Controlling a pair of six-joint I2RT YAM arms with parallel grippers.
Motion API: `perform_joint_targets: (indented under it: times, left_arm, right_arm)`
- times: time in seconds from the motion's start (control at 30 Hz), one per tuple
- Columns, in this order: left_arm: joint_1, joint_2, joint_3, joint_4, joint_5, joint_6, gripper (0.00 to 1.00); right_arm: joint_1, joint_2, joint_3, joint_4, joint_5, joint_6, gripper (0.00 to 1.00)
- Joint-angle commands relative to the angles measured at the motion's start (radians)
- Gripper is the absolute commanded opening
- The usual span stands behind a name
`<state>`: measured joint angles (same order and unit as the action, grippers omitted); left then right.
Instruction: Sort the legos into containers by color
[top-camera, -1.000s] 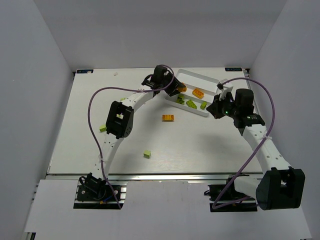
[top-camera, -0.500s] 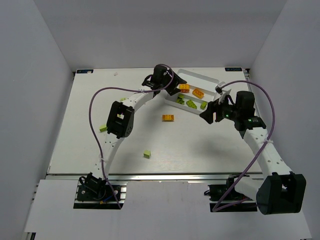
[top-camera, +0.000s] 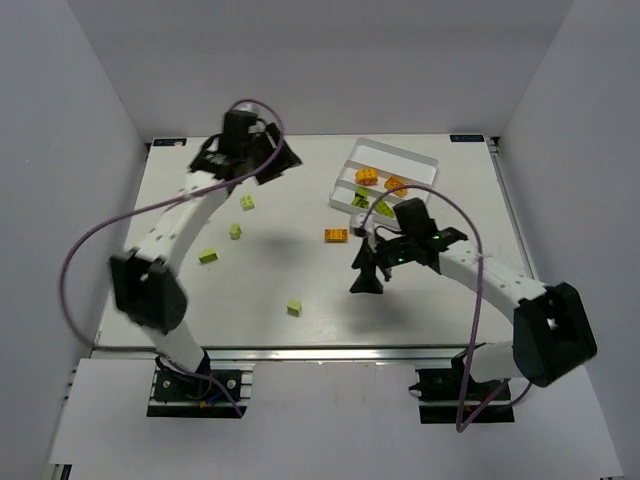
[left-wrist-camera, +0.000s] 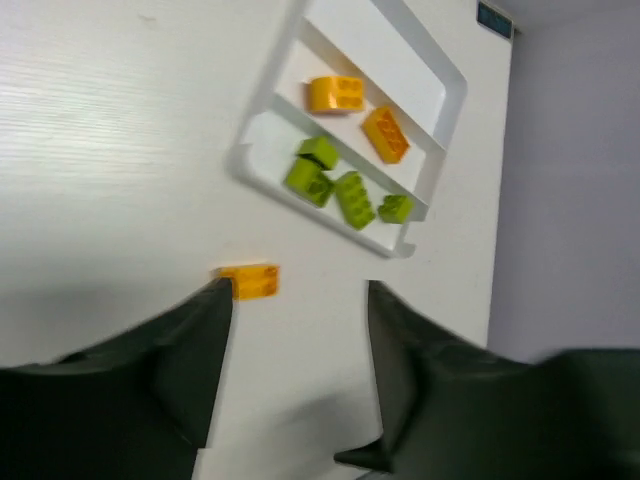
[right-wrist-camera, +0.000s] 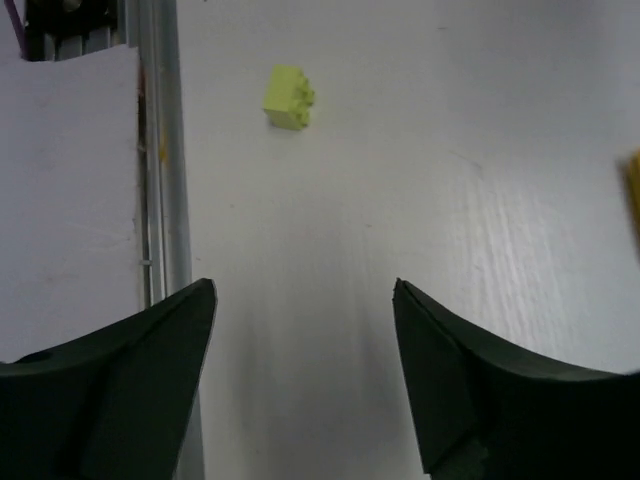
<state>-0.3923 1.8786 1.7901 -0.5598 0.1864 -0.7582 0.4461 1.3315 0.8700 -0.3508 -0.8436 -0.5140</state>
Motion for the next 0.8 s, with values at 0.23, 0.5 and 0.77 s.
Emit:
perform_joint_targets:
  times: [0.23,0.5,0.77]
  left_arm:
    - [0.029,-0.839,-0.678,-0.299,-0.311,0.013,0.88]
    - [0.029,-1.13,-0.868,-0.428,-0.341,-0.135,0.89]
    - [0.029,-1.176,-0.857,-0.508,-0.367,-0.147,0.89]
  right_arm:
    - [0.164,0.352,0.291,0.125,0.469,-0.015,0.88]
    - [0.16,0.672,0.705,-0.071,0.538,-0.179,0.89]
    - [0.134,0.779,0.827,-0.27,0.373,-0.297,0.89]
